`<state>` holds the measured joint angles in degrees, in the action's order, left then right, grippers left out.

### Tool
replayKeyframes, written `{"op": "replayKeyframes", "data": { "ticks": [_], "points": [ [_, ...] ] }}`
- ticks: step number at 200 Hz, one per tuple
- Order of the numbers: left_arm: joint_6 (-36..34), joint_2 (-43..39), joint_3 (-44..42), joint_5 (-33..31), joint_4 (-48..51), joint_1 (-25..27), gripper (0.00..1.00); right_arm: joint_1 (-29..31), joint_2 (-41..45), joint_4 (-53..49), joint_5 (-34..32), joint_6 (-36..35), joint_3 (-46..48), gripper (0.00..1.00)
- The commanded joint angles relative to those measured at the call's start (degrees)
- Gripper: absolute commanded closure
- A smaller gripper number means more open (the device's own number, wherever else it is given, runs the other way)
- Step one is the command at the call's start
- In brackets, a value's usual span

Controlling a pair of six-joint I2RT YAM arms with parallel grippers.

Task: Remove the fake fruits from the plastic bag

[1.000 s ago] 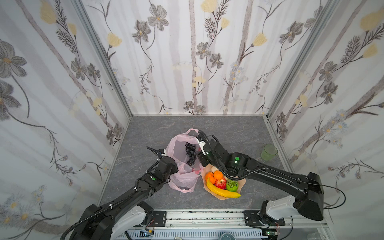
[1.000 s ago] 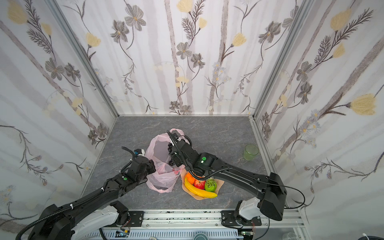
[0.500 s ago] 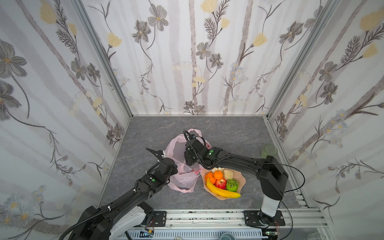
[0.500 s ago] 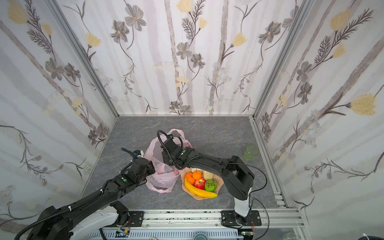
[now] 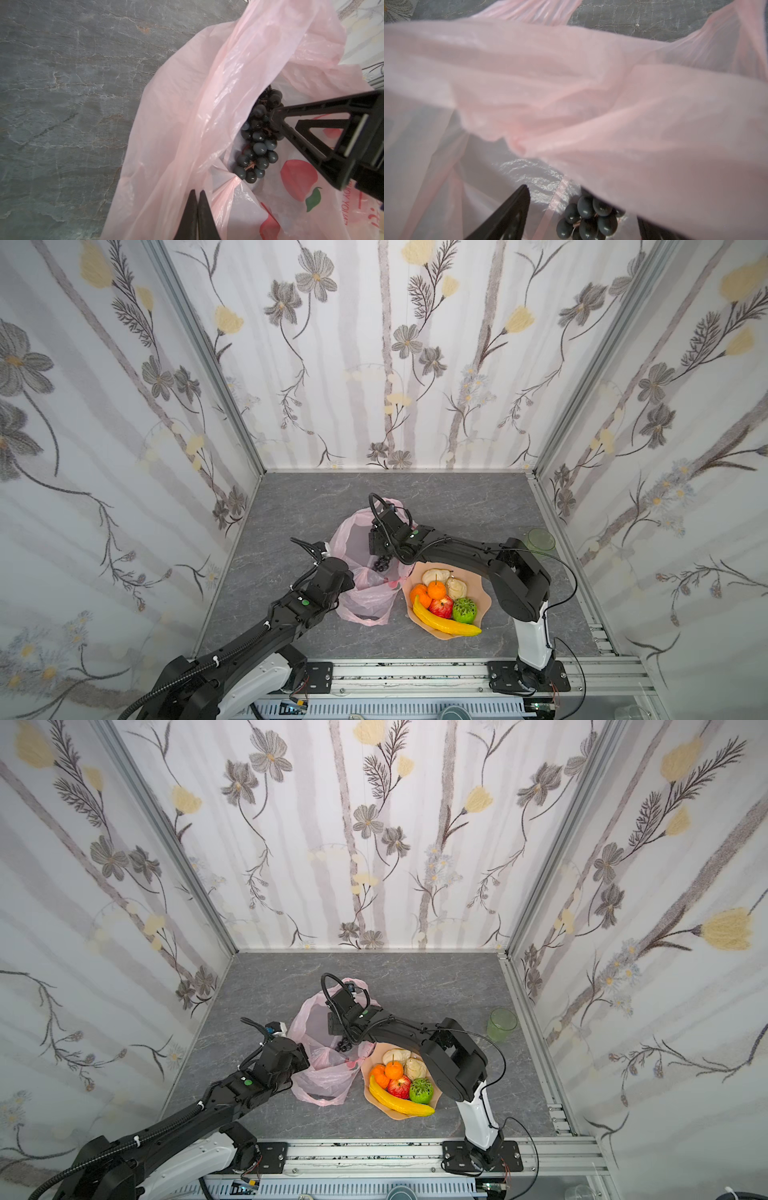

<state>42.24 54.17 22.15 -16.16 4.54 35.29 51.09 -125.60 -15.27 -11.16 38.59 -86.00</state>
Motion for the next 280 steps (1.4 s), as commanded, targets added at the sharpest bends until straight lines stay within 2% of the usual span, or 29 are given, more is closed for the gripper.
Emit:
{"op": "replayKeyframes", "data": {
  "ticks": [1, 67, 196, 241, 280],
  "points": [
    [0.98, -0.34, -0.41, -0.23, -0.66, -0.13, 1.0, -0.79, -1.61, 1.01, -1.29, 0.67, -1.68, 0.21],
    [1.27, -1.53, -1.48, -0.18, -0.76, -0.28, 1.0, -1.96, -8.87, -4.54, -2.33, -1.55, -9.98, 0.21],
    [0.83, -4.18, -2.99, 0.21, -0.84, -0.58, 1.0, -3.06, -15.39, -9.61, 0.08, -4.19, -17.41, 0.22],
    [0.87, -4.03, -3.09, 0.22, -0.83, -0.78, 1.0, -3.28, -17.37, -10.71, 1.27, -6.02, -19.48, 0.34],
    [0.56, -3.12, -2.64, 0.43, -0.87, -0.93, 1.0, -2.97, -16.28, -10.15, 1.36, -7.6, -19.12, 0.51]
  ]
}}
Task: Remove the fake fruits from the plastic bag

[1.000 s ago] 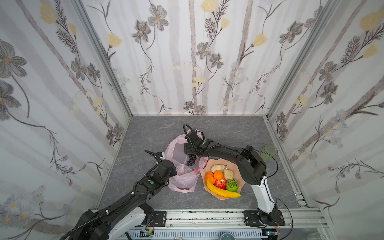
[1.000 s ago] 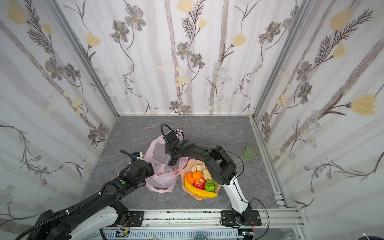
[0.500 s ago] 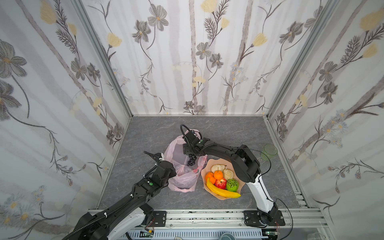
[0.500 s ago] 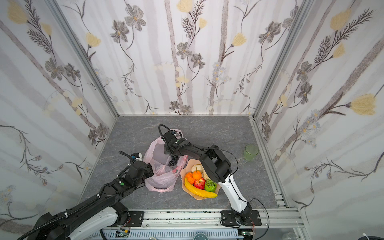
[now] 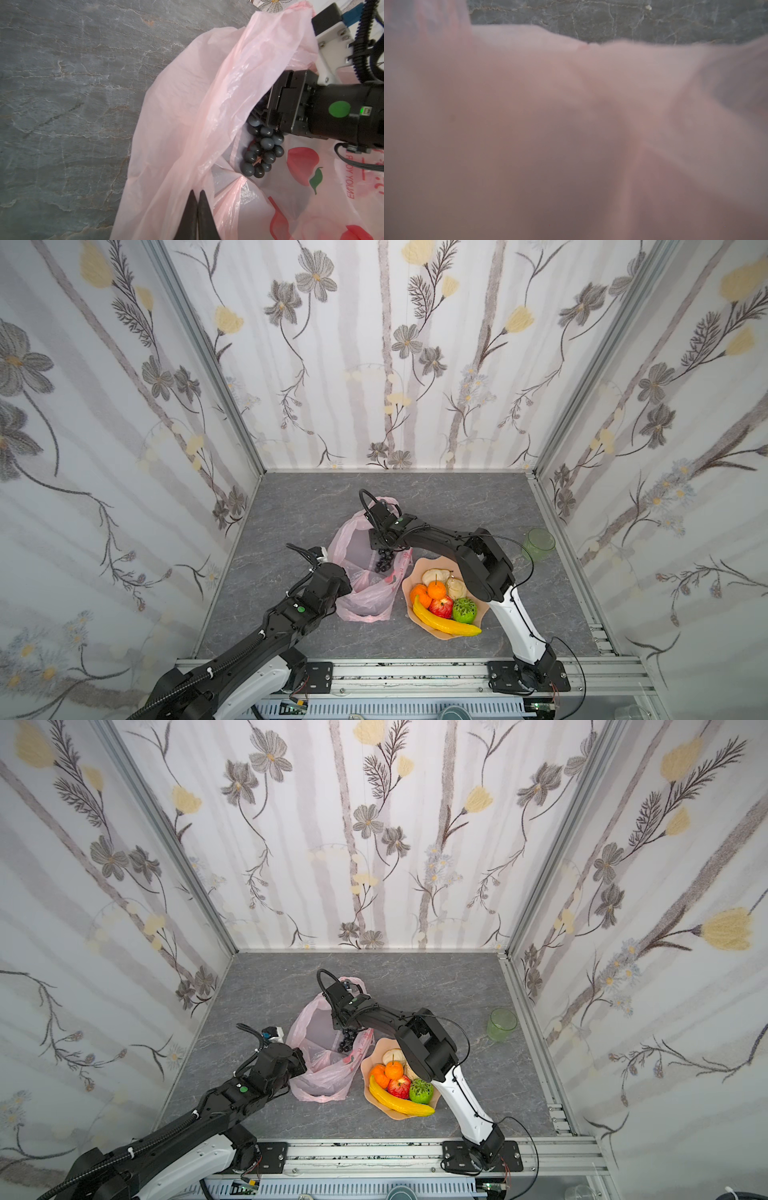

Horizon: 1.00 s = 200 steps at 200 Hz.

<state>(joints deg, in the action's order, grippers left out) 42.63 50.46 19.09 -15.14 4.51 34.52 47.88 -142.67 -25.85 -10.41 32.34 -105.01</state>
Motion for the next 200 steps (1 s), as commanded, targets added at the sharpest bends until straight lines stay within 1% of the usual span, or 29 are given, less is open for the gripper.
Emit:
{"op": "replayKeyframes", "data": {
  "ticks": [1, 20, 43, 74, 135, 200],
  "points": [
    [0.17, 0.6, 0.42, -0.59, -0.88, -0.16, 1.0, 0.27, 0.8, 0.44, 0.59, -1.37, -0.1, 0.51],
    [0.17, 1.4, 0.78, -0.51, -0.91, -0.15, 1.0, 0.45, 1.98, 1.34, 0.67, -1.96, 0.53, 0.57],
    [0.26, 2.0, 1.24, -0.4, -0.97, -0.16, 1.0, 0.71, 3.21, 2.96, 1.36, -2.37, 2.05, 0.59],
    [0.26, 2.53, 1.66, -0.34, -1.0, -0.24, 1.0, 1.07, 4.91, 4.37, 2.14, -2.92, 3.64, 0.59],
    [0.25, 5.41, 3.23, -0.61, -1.0, -0.74, 1.0, 2.39, 8.16, 7.31, 6.0, -4.63, 6.62, 0.58],
    [0.18, 5.19, 2.83, 1.2, -0.96, -4.15, 1.0, 3.6, 13.09, 11.32, 11.59, -6.56, 12.22, 0.57]
  ]
}}
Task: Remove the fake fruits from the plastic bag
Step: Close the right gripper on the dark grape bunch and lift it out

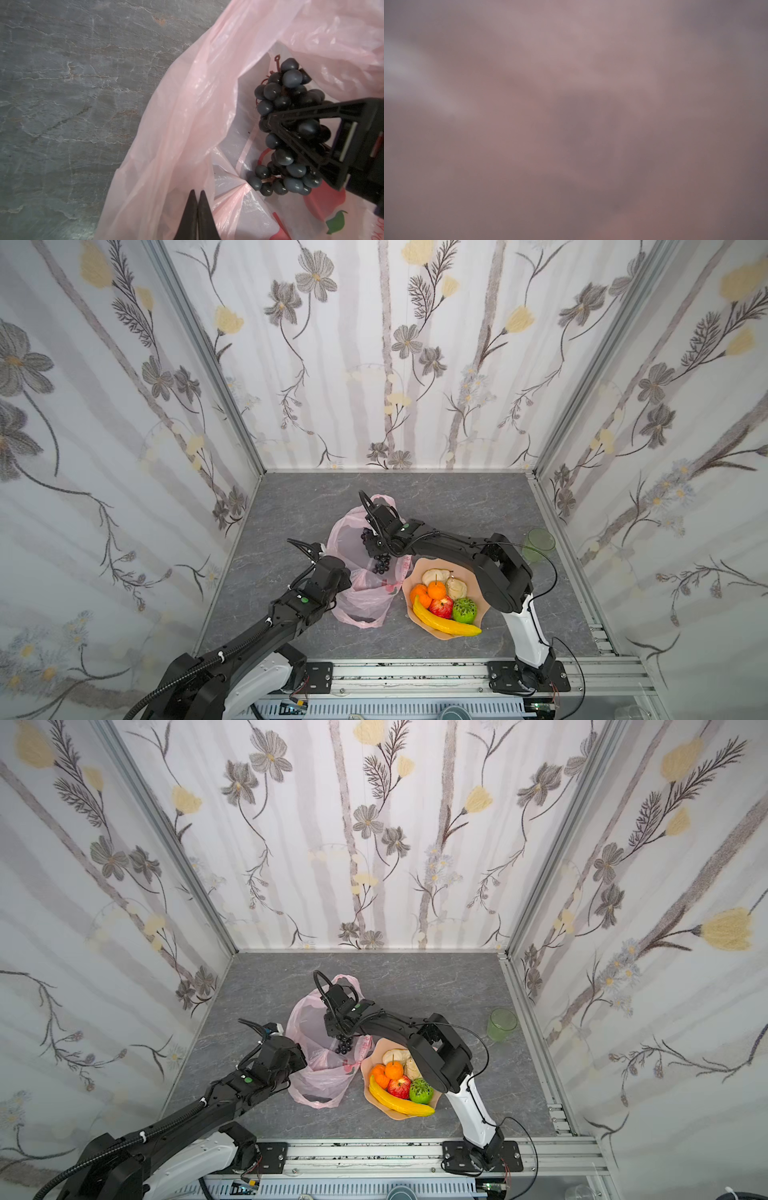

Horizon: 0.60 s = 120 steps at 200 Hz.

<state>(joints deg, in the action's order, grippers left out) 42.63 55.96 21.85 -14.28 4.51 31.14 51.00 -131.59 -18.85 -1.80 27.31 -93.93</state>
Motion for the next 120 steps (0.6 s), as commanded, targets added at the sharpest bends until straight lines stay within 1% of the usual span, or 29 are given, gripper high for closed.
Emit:
{"op": "replayKeyframes", "data": {
  "ticks": [1, 49, 120],
  "points": [
    [0.18, -0.33, 0.06, 0.37, -0.98, -0.79, 1.0, 0.53, 2.03, 4.34, 3.05, -1.59, 1.22, 0.57],
    [-0.09, -0.24, 0.37, 0.88, -1.09, -2.11, 1.0, 2.15, 4.19, 4.95, 4.23, -3.96, 2.47, 0.58],
    [-0.4, 0.02, 0.3, 1.63, -1.16, -3.44, 1.0, 4.44, 5.97, 5.61, 3.73, -7.6, 3.34, 0.6]
  ]
}}
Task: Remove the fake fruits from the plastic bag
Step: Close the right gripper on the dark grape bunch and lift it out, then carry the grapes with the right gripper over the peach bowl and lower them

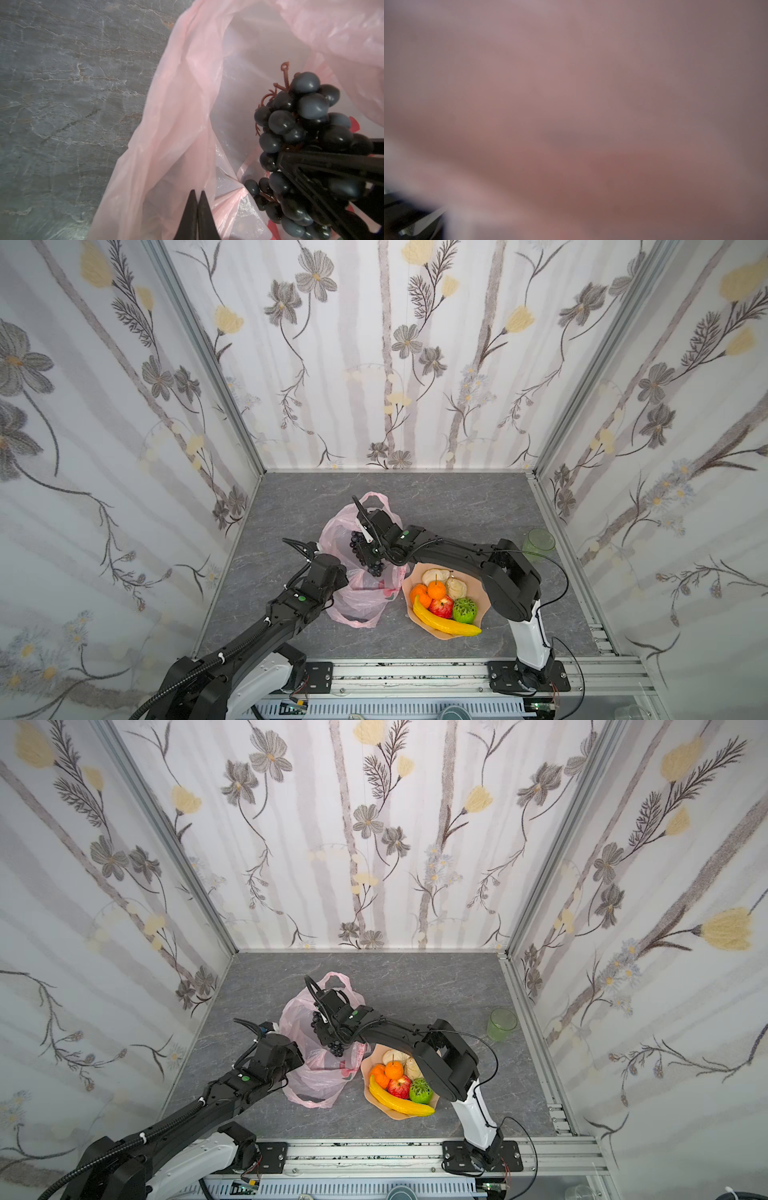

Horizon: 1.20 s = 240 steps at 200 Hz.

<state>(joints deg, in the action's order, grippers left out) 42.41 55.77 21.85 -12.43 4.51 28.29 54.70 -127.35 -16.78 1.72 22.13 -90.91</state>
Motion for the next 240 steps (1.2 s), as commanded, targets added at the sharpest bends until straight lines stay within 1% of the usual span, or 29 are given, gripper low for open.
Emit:
{"op": "replayKeyframes", "data": {
  "ticks": [1, 63, 85, 132, 146, 195, 224, 240],
  "points": [
    [-0.2, 0.22, 0.35, -0.19, -1.12, -0.56, 1.0, 0.8, 1.83, 3.56, 0.22, -2.48, 0.31, 0.6],
    [0.43, 1.83, 0.14, 2.0, -1.17, -4.47, 1.0, 2.02, 6.68, 7.04, 1.22, -5.04, 5.86, 0.6],
    [0.75, 0.69, 0.41, 2.8, -1.39, -5.01, 1.0, 1.99, 5.23, 5.94, -1.23, -4.82, 5.6, 0.6],
    [-0.4, -3.59, 3.87, 6.73, -1.79, -4.82, 1.0, 3.49, 0.12, 4.91, -1.88, -5.26, 1.51, 0.6],
    [-0.79, -3.87, 4.41, 6.28, -1.77, -4.82, 1.0, 3.42, 0.36, 5.53, -1.64, -5.26, 1.89, 0.6],
    [-1.11, 1.36, 3.66, 4.41, -1.7, -5.97, 1.0, 3.31, 8.83, 7.28, -2.06, -6.52, 7.55, 0.6],
    [-1.53, 1.97, 3.66, 4.25, -1.66, -7.24, 1.0, 2.74, 15.17, 7.25, -2.02, -8.06, 12.29, 0.61],
    [-2.06, 1.97, 3.47, 4.75, -1.7, -8.02, 1.0, 2.48, 19.36, 5.55, -4.11, -9.9, 14.75, 0.62]
  ]
}}
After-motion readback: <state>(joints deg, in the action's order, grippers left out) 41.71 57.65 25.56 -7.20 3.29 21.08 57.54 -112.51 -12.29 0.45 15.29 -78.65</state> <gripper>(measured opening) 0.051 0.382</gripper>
